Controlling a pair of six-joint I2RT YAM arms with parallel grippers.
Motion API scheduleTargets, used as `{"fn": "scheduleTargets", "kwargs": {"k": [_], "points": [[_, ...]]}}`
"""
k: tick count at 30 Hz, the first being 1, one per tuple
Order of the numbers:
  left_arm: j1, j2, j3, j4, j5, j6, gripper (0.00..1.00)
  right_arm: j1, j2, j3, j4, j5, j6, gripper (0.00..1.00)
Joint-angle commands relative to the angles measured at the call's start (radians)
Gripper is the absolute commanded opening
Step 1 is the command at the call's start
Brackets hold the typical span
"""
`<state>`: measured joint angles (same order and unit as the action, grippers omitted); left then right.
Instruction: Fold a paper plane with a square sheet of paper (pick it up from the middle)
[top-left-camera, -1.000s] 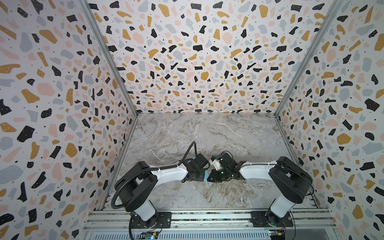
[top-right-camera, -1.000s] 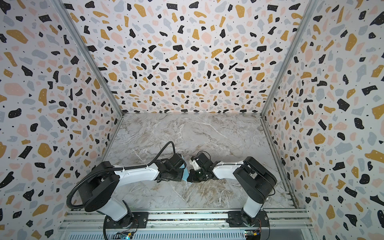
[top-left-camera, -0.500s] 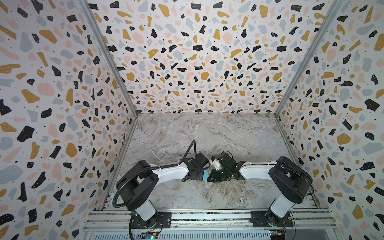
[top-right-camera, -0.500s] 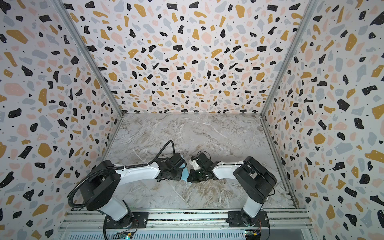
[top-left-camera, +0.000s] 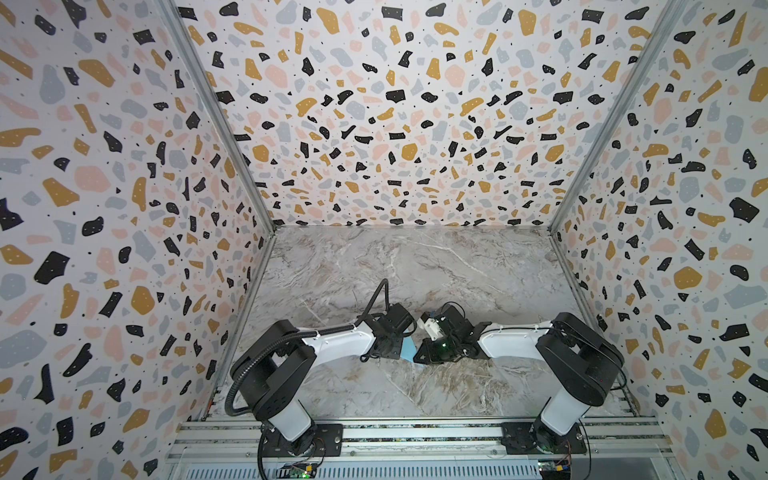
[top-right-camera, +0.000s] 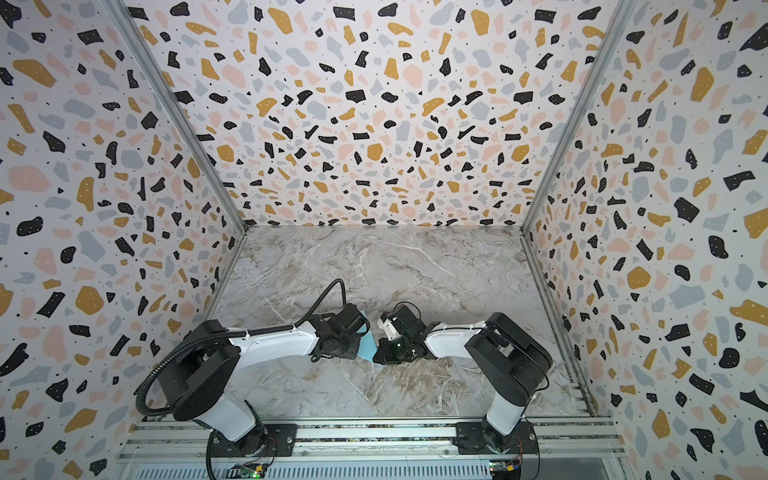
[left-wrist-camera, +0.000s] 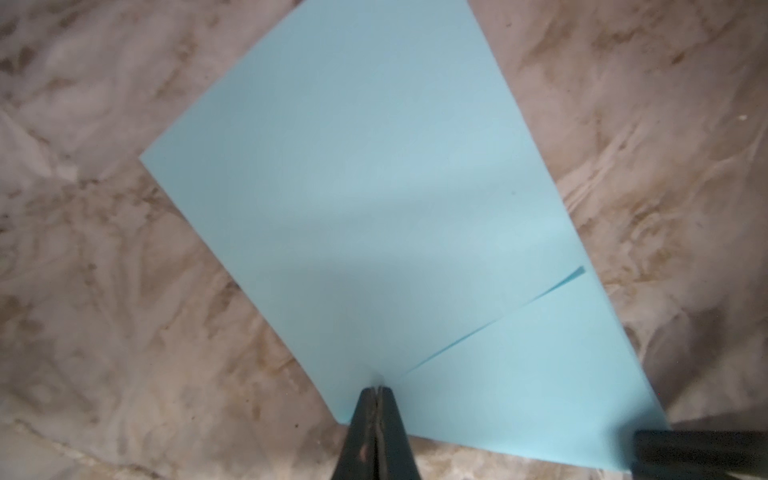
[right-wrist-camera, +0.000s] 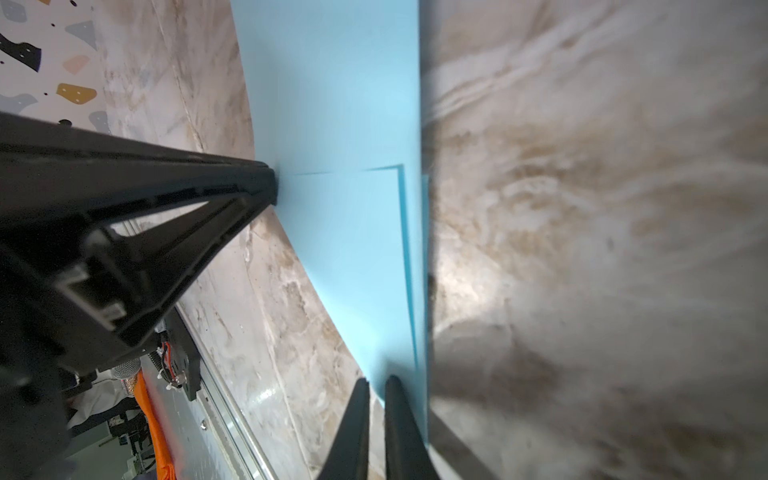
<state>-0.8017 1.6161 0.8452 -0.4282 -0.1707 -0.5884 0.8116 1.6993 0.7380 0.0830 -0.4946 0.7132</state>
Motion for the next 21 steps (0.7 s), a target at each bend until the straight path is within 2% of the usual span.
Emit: {"fn": "scheduleTargets", "kwargs": {"k": [1,9,15,19,21], "points": [[0.03,-0.003,-0.015,-0.104,-0.054,0.03,0.02,0.0,0.062,-0.035,-0.131,0.125,-0.015,0.13],[0.06,-0.034,-0.004,-0.123,-0.055,0.044,0.02,0.0,0.043,-0.034,-0.136,0.129,-0.015,0.13],[0.114,-0.155,0.007,-0.055,0.008,0.035,0.08,-0.003,-0.036,0.011,-0.093,0.101,-0.059,0.16],[0.161,-0.244,-0.036,0.035,0.059,-0.011,0.21,-0.01,-0.102,0.035,-0.031,0.049,-0.105,0.25],[0.181,-0.295,-0.073,0.082,0.075,-0.033,0.32,-0.012,-0.147,0.023,0.011,0.035,-0.131,0.31]]}}
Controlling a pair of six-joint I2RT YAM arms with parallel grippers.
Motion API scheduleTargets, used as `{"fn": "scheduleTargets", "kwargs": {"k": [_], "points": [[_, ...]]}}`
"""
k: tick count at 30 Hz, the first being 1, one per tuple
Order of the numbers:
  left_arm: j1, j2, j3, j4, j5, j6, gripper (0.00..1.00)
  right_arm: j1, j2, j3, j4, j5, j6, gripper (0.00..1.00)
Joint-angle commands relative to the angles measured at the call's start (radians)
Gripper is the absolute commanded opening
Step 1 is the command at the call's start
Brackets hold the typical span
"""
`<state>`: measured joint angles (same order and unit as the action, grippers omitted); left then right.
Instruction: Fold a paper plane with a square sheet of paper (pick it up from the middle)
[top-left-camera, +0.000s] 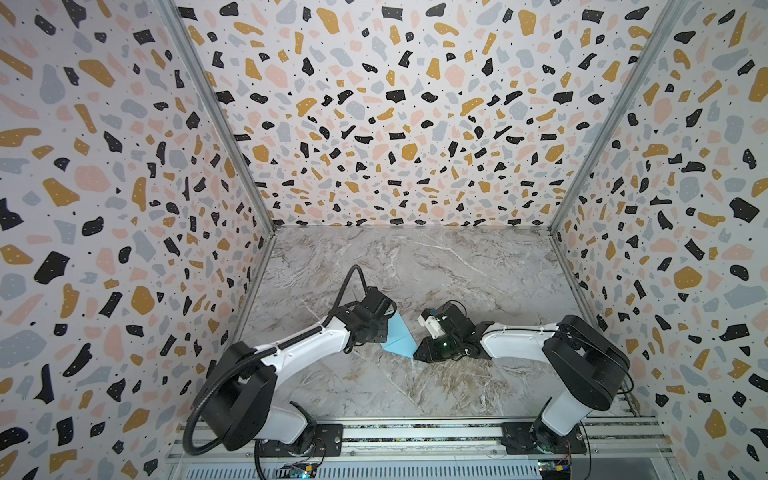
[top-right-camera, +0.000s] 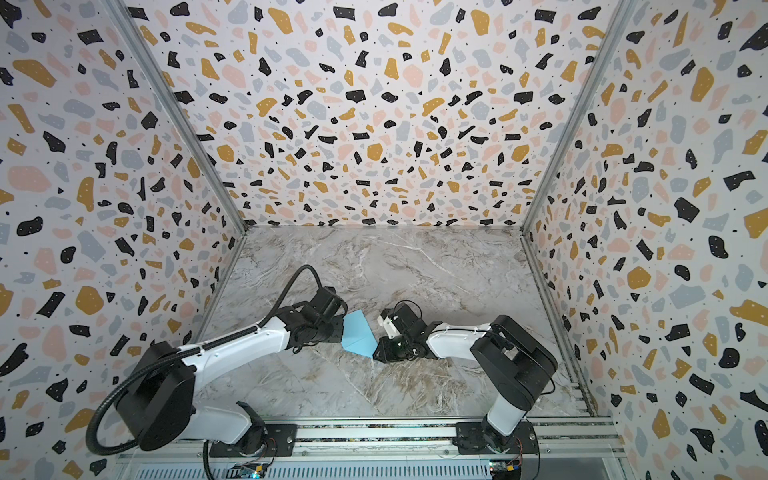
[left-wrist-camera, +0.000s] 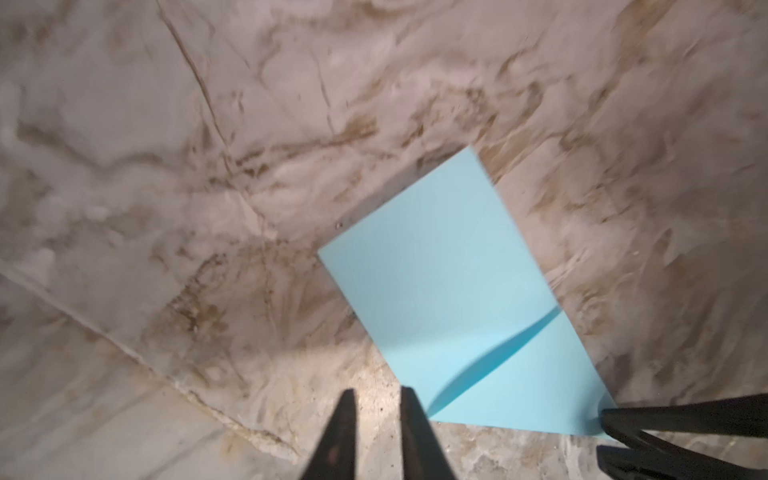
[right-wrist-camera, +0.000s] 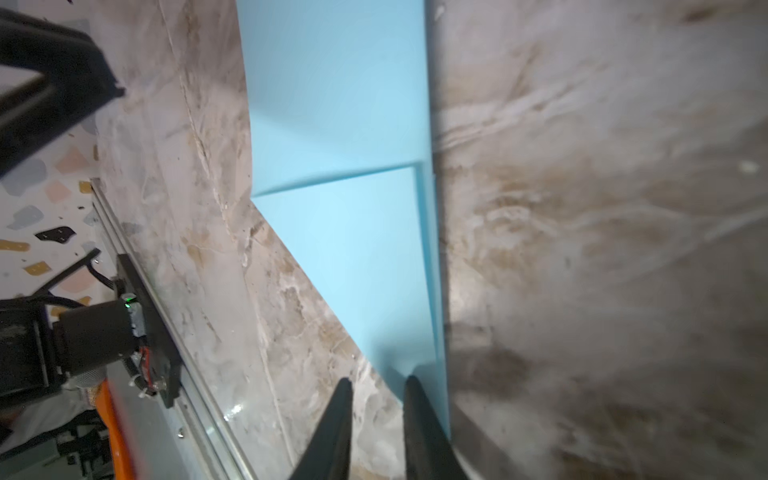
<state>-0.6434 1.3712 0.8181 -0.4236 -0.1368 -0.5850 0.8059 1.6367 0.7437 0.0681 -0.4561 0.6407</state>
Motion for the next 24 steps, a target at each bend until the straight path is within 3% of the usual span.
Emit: {"fn": "scheduleTargets", "kwargs": {"k": [1,3,5,8,16,24], "points": [[0.03,-0.074,-0.061,0.097,0.044,-0.046,0.37,-0.007,-0.104,0.009,0.037,0.001,-0.067,0.33],[0.044,-0.121,-0.099,0.142,0.059,-0.064,0.46,-0.009,-0.136,-0.009,0.056,0.006,-0.087,0.37],[0.062,-0.163,-0.144,0.196,0.091,-0.082,0.61,-0.01,-0.163,-0.031,0.065,0.023,-0.127,0.41],[0.083,-0.206,-0.215,0.287,0.17,-0.106,0.74,-0.01,-0.182,-0.041,0.049,0.053,-0.195,0.47],[0.102,-0.267,-0.371,0.483,0.359,-0.194,0.89,-0.017,-0.124,0.016,-0.004,0.038,-0.424,0.53],[0.102,-0.264,-0.526,0.784,0.512,-0.354,0.91,-0.069,-0.032,0.036,0.028,0.021,-0.418,0.52]]}}
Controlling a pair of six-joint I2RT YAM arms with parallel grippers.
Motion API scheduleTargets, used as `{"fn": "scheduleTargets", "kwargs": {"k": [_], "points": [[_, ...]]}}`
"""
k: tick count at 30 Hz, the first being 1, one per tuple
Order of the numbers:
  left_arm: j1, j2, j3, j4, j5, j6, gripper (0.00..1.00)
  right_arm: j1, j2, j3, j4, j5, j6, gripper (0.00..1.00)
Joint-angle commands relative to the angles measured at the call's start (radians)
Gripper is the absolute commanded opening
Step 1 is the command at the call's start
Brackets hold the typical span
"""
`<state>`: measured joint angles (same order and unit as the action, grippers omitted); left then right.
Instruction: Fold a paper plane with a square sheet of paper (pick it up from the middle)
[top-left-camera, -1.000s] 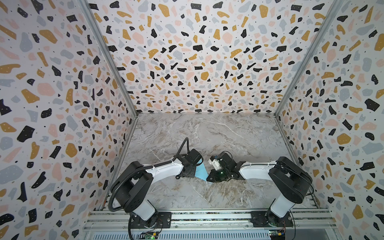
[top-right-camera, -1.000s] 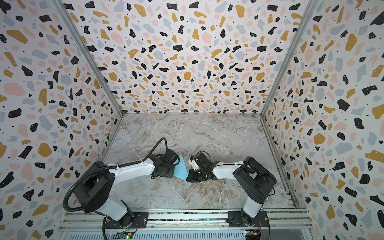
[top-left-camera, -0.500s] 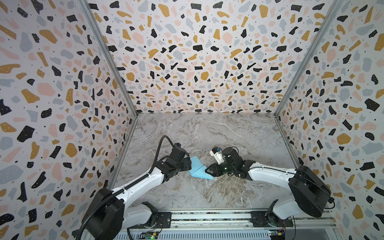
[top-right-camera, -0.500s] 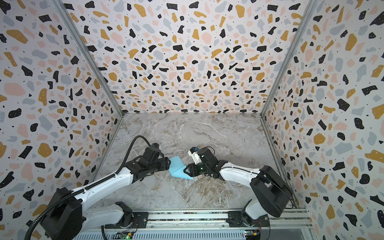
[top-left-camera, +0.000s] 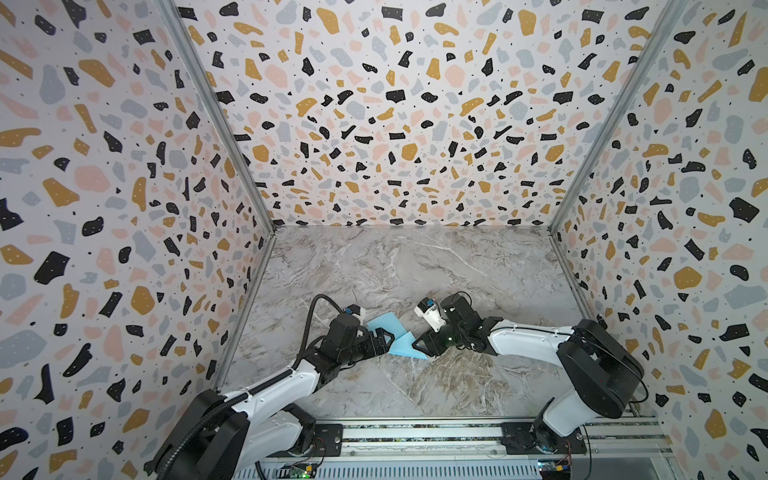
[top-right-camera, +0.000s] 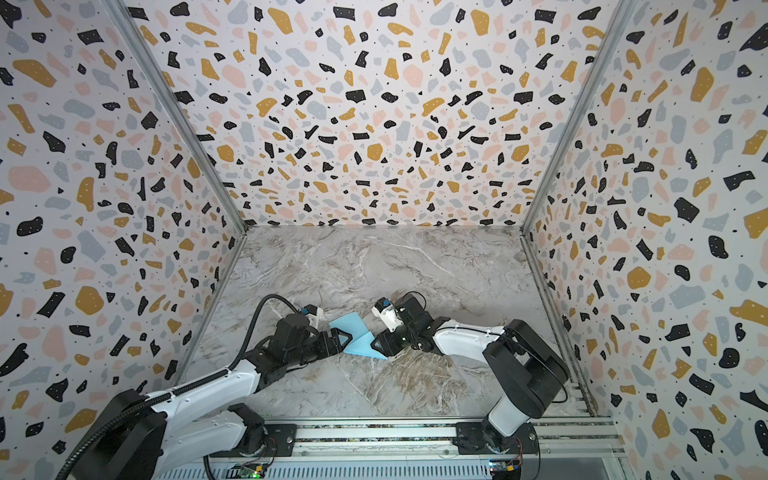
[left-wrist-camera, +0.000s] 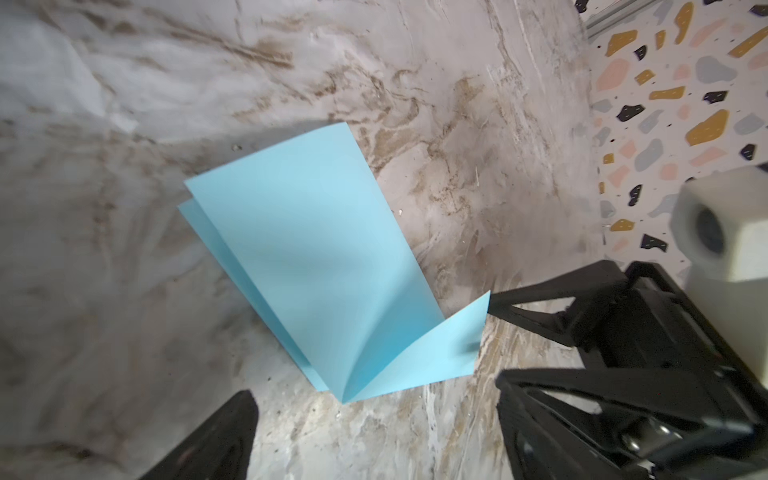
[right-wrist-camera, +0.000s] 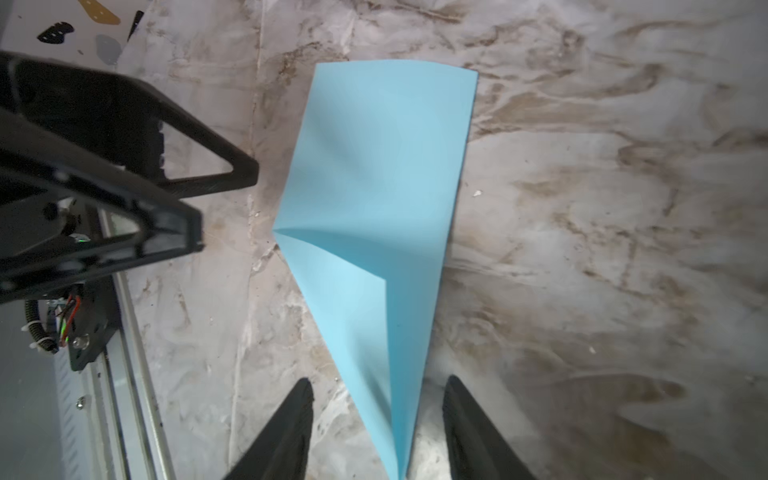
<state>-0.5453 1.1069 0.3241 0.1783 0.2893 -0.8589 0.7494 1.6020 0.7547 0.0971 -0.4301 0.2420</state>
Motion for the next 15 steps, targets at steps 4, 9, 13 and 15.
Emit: {"fn": "scheduleTargets", "kwargs": {"k": [4,9,13,15], "points": [[0.004,0.064,-0.038,0.234,0.115,-0.094,0.87,-0.032,0.04,0.037,0.015,-0.03,0.005,0.48],[0.004,0.17,-0.036,0.341,0.182,-0.122,0.79,-0.039,0.084,0.053,0.02,-0.046,0.024,0.43],[0.004,0.229,-0.045,0.407,0.211,-0.139,0.76,-0.042,0.094,0.051,0.027,-0.039,0.035,0.42],[0.004,0.24,-0.045,0.42,0.214,-0.137,0.75,-0.042,0.098,0.049,0.033,-0.041,0.037,0.42]]}}
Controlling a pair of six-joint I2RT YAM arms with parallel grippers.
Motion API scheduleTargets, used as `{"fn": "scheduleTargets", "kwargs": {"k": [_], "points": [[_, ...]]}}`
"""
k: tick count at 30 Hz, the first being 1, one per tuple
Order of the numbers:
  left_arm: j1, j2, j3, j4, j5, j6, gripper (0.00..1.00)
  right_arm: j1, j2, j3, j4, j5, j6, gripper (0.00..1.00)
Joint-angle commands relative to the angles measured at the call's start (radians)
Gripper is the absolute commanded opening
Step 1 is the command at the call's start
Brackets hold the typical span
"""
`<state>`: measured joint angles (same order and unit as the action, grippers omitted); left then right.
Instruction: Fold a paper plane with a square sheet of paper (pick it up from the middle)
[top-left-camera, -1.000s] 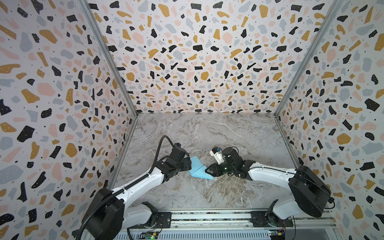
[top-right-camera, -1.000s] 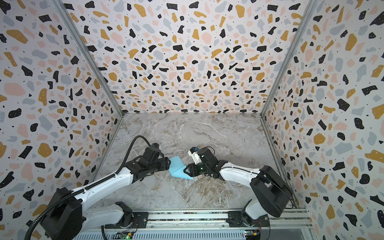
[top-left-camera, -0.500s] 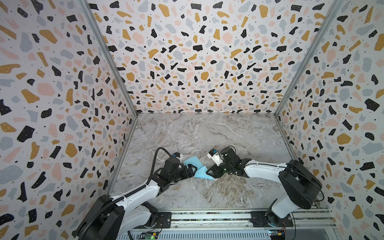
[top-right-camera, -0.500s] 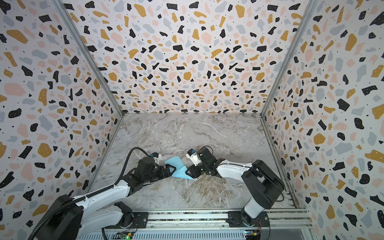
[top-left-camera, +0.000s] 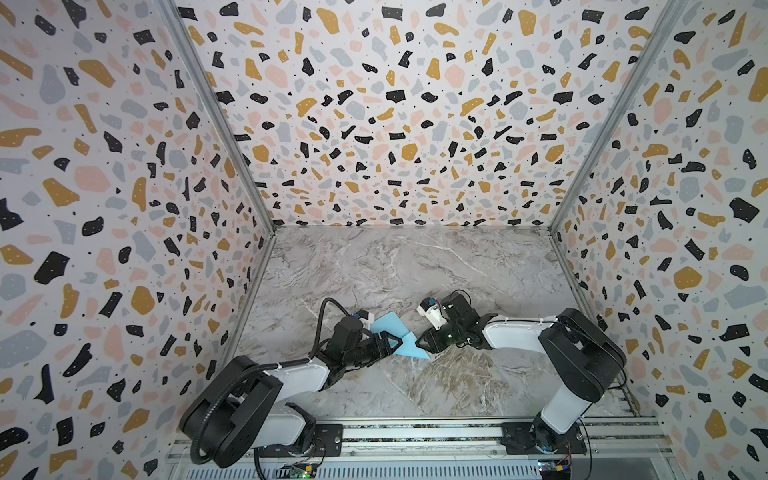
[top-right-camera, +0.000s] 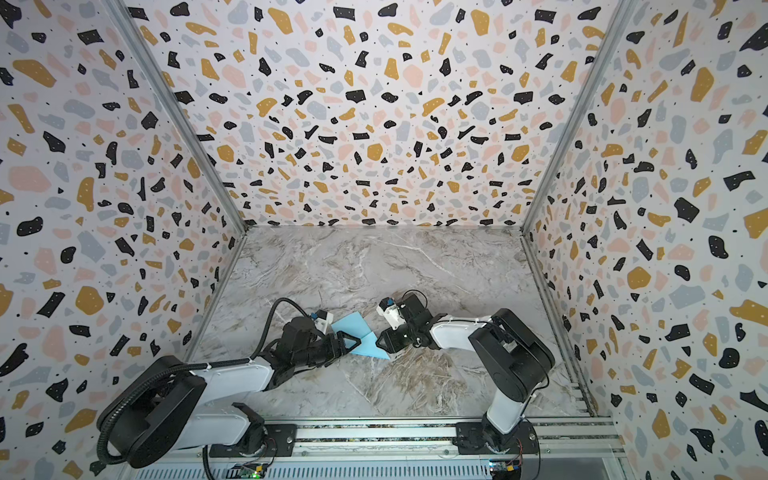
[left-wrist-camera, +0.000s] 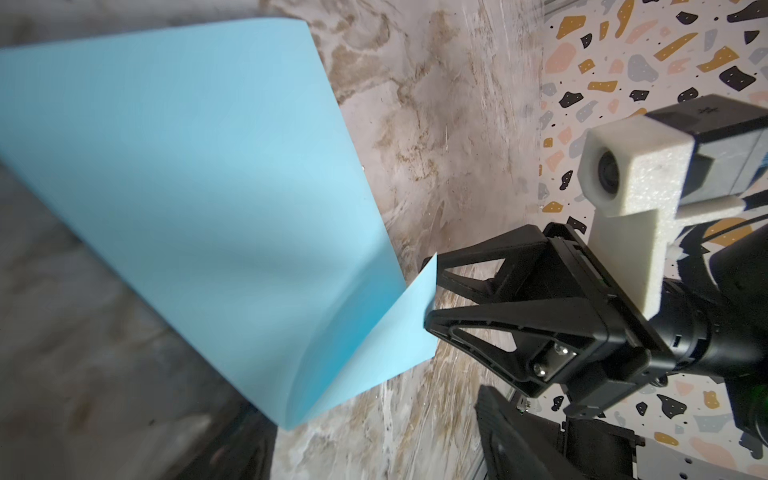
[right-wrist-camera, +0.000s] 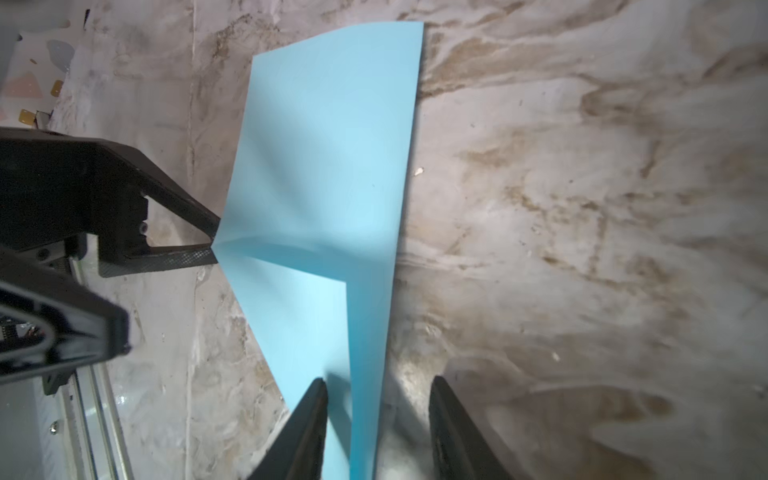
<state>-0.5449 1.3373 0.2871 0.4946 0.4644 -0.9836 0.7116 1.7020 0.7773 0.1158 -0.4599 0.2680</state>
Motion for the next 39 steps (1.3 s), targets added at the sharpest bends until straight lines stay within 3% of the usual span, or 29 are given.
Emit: {"fn": "scheduleTargets", "kwargs": {"k": [1,13,39], "points": [[0.003,0.012,-0.005,0.109,0.039,-0.01,0.74,-0.004,0.001,0.027,0.013,-0.011,0.01,0.41],[0.003,0.046,-0.016,0.208,0.022,-0.06,0.66,-0.009,0.036,0.018,0.022,-0.014,0.029,0.3],[-0.025,0.119,-0.019,0.316,-0.026,-0.259,0.45,-0.023,0.057,-0.023,0.074,-0.041,0.093,0.27]]}}
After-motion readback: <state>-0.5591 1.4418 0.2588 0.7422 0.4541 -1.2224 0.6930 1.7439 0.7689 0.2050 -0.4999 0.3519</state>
